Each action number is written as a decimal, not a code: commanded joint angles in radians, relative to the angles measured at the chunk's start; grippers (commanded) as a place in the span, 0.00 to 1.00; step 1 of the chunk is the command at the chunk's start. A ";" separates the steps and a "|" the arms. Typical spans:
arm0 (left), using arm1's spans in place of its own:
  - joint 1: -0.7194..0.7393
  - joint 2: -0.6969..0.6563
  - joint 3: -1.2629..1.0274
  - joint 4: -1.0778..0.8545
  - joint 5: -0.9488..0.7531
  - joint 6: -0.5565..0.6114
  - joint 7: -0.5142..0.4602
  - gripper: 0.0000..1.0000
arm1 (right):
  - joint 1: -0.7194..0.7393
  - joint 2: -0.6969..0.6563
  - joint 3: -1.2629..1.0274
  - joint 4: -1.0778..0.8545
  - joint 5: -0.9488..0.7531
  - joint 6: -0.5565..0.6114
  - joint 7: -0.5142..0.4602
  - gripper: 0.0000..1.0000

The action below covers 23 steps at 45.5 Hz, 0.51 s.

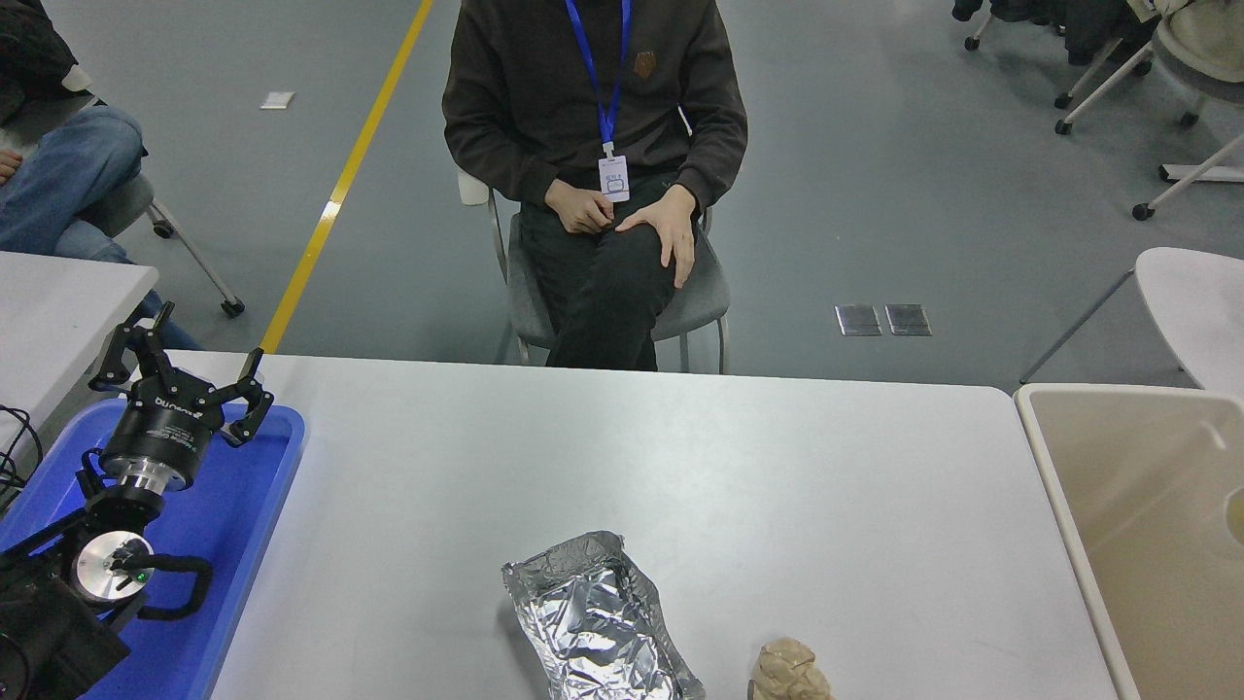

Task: Clean the table surface

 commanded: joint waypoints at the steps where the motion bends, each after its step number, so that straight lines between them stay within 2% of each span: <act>1: 0.000 0.000 0.000 0.000 0.000 0.000 0.000 1.00 | -0.015 0.009 -0.001 -0.024 0.026 -0.023 -0.011 0.00; 2: 0.000 0.000 -0.002 0.000 0.000 0.000 0.000 1.00 | -0.015 0.010 -0.008 -0.027 0.038 -0.023 -0.014 0.01; 6: 0.000 0.000 0.000 0.000 0.000 0.000 0.000 1.00 | -0.015 0.033 -0.014 -0.068 0.080 -0.012 -0.060 0.42; 10: 0.000 0.000 0.000 0.000 0.000 0.000 0.000 1.00 | -0.016 0.048 -0.016 -0.087 0.086 -0.006 -0.111 0.66; 16: 0.000 0.000 0.000 0.000 0.000 0.000 0.000 1.00 | -0.019 0.050 -0.040 -0.087 0.084 -0.006 -0.117 0.74; 23: 0.000 0.000 0.000 0.000 0.000 0.000 0.000 1.00 | -0.019 0.051 -0.085 -0.087 0.094 -0.007 -0.114 0.75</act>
